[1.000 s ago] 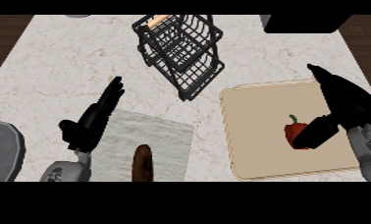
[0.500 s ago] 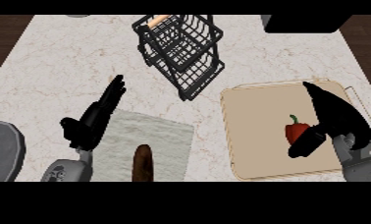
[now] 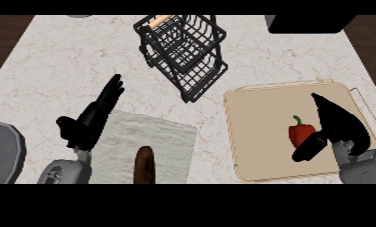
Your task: Pick the bell pepper from the tray and place it in the tiered basket
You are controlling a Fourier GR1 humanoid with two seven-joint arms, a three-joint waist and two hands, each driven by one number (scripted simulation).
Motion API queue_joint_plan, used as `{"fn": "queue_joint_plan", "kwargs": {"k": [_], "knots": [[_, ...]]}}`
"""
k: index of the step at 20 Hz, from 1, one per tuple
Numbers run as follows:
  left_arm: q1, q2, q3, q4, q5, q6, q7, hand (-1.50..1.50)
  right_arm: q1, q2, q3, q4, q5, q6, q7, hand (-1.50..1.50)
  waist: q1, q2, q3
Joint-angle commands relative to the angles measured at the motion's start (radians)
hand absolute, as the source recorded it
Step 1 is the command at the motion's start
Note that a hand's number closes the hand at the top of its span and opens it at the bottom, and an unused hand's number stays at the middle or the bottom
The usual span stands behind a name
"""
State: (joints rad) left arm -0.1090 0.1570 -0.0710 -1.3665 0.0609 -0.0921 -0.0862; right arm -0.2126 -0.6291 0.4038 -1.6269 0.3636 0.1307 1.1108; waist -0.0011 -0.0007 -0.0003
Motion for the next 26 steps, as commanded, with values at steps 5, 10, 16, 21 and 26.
{"fn": "queue_joint_plan", "kwargs": {"k": [5, 10, 16, 21, 26], "knots": [[0.031, -0.030, -0.011, 0.025, -0.029, -0.006, -0.048, 0.00, 0.040, 0.086, -0.050, 0.049, 0.061, 0.034, 0.057, -1.50, 0.002, 0.001, 0.000], [0.000, -0.051, -0.006, 0.055, -0.061, 0.011, -0.054, 0.00, 0.066, 0.149, -0.072, 0.036, 0.127, 0.051, 0.048, -1.50, 0.000, 0.000, 0.000], [-0.003, -0.014, 0.022, -0.032, -0.025, -0.051, 0.046, 0.00, 0.044, 0.193, -0.163, 0.207, 0.185, 0.020, -0.170, 1.50, 0.004, 0.001, 0.000], [0.023, -0.066, -0.011, -0.035, -0.082, 0.018, 0.015, 0.00, 0.051, 0.240, -0.138, 0.169, 0.275, -0.086, -0.258, 1.50, 0.003, 0.000, 0.000], [0.003, -0.053, 0.011, -0.092, -0.058, -0.021, 0.091, 0.00, 0.124, 0.267, -0.171, 0.141, 0.334, -0.091, -0.315, 1.50, 0.001, 0.000, 0.000]]}}
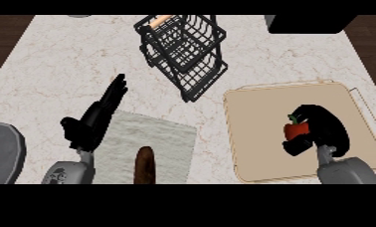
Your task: Pick the bell pepper from the tray and place it in the tiered basket
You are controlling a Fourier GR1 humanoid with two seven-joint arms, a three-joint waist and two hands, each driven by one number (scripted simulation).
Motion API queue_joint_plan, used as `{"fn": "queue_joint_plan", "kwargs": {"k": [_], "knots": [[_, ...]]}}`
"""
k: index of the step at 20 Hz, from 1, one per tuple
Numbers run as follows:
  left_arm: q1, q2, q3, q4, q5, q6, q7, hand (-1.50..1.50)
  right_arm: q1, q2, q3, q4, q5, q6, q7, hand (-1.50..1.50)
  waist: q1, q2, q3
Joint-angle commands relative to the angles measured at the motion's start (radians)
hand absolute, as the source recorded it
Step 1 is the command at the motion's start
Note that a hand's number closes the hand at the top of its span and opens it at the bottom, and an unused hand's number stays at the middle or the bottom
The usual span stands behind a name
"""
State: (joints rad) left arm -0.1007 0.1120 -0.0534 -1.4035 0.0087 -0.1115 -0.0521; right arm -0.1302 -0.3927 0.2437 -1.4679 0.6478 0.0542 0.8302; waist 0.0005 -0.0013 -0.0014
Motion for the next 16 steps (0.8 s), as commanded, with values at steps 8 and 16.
{"fn": "queue_joint_plan", "kwargs": {"k": [8, 16], "knots": [[-0.019, -0.020, 0.022, 0.072, -0.021, 0.006, -0.047, 0.00, 0.207, 0.141, 0.126, -0.287, 0.295, -0.061, 0.304, 1.50, -0.030, -0.004, -0.002], [-0.001, -0.001, 0.037, 0.033, -0.012, 0.003, -0.035, 0.00, 0.348, 0.293, 0.266, -0.547, 0.652, -0.168, 0.449, 1.50, -0.025, -0.007, 0.000]]}}
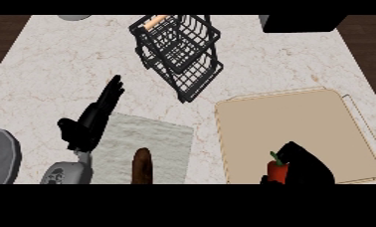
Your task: Pick the bell pepper from the tray and place it in the tiered basket
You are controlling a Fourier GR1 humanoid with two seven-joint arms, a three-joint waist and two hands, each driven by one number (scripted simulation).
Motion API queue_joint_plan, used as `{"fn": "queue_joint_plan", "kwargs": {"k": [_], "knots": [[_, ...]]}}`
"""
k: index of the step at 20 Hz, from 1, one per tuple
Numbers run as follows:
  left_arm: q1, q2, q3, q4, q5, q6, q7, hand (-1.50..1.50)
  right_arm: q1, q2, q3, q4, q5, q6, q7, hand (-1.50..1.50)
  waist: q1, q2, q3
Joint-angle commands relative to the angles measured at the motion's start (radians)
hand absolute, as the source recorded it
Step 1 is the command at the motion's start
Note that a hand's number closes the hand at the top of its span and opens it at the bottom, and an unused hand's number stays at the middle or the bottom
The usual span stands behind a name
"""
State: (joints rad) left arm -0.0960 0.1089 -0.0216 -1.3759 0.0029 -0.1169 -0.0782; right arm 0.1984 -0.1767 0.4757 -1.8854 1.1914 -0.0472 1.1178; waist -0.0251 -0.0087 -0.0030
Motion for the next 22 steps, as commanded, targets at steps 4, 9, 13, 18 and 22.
{"fn": "queue_joint_plan", "kwargs": {"k": [4, 9, 13, 18, 22], "knots": [[0.036, 0.006, -0.009, -0.015, 0.005, -0.020, -0.001, 0.00, -0.006, 0.171, 0.125, -0.287, 0.198, -0.134, 0.107, 1.50, 0.009, -0.005, 0.001], [0.002, 0.015, 0.009, 0.018, 0.006, -0.030, -0.029, 0.00, -0.149, 0.175, 0.239, -0.398, 0.379, 0.035, 0.203, 1.50, 0.022, 0.006, 0.001], [-0.002, -0.022, -0.036, -0.041, -0.021, 0.007, 0.050, 0.00, -0.418, 0.176, 0.207, -0.394, 0.329, 0.217, 0.326, 1.50, 0.041, 0.006, 0.000], [-0.015, -0.016, -0.040, -0.036, -0.016, -0.016, 0.035, 0.00, -0.625, 0.176, -0.013, -0.297, 0.191, 0.201, 0.306, 1.50, 0.064, 0.014, 0.000], [-0.045, -0.012, -0.030, 0.013, -0.013, -0.030, 0.002, 0.00, -0.793, 0.176, -0.070, -0.110, 0.098, 0.168, 0.348, 1.50, 0.072, 0.017, -0.001]]}}
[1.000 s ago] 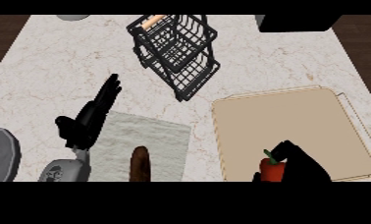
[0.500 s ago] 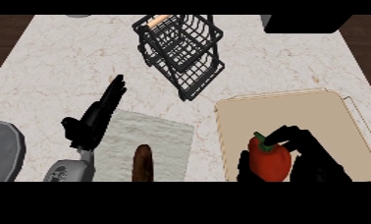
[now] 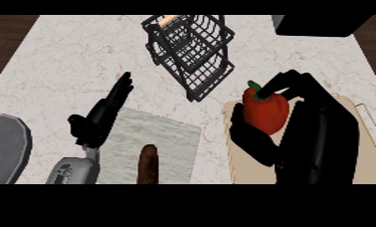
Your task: Pick the bell pepper from the tray and place it in the tiered basket
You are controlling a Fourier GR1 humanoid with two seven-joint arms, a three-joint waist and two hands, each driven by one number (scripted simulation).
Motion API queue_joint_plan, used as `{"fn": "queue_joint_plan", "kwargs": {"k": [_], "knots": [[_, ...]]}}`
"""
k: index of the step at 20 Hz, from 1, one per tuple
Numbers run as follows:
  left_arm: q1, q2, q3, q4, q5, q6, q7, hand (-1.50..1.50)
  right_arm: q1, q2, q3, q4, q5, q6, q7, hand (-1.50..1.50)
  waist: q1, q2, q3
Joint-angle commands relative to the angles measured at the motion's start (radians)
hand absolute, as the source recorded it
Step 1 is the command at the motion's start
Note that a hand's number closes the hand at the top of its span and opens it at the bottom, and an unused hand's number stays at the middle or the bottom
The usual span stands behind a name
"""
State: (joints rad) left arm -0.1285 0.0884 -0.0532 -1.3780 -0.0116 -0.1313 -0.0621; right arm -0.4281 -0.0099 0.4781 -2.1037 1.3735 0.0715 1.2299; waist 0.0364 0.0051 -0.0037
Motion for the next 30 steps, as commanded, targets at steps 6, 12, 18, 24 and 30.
{"fn": "queue_joint_plan", "kwargs": {"k": [6, 12, 18, 24, 30], "knots": [[-0.037, -0.004, 0.000, 0.017, 0.004, -0.010, 0.007, 0.00, -0.420, 0.010, -0.302, 0.367, -0.214, 0.014, 0.176, 1.50, 0.027, 0.005, 0.001], [-0.043, -0.029, -0.018, 0.055, -0.010, -0.005, -0.020, 0.00, -0.632, 0.010, -0.395, 0.715, -0.298, -0.077, 0.112, 1.50, 0.036, 0.012, 0.001], [-0.031, -0.022, -0.023, 0.001, -0.011, -0.006, 0.004, 0.00, -0.748, 0.010, -0.495, 1.038, -0.341, -0.215, -0.024, 1.50, 0.043, 0.011, 0.003], [-0.056, -0.021, -0.019, 0.046, -0.029, 0.005, -0.002, 0.00, -0.856, 0.010, -0.518, 1.260, -0.425, -0.402, -0.096, 1.50, 0.049, 0.017, 0.002], [-0.068, 0.008, 0.006, 0.054, 0.005, -0.045, -0.017, 0.00, -0.948, 0.010, -0.538, 1.407, -0.550, -0.542, -0.136, 1.50, 0.051, 0.015, 0.002]]}}
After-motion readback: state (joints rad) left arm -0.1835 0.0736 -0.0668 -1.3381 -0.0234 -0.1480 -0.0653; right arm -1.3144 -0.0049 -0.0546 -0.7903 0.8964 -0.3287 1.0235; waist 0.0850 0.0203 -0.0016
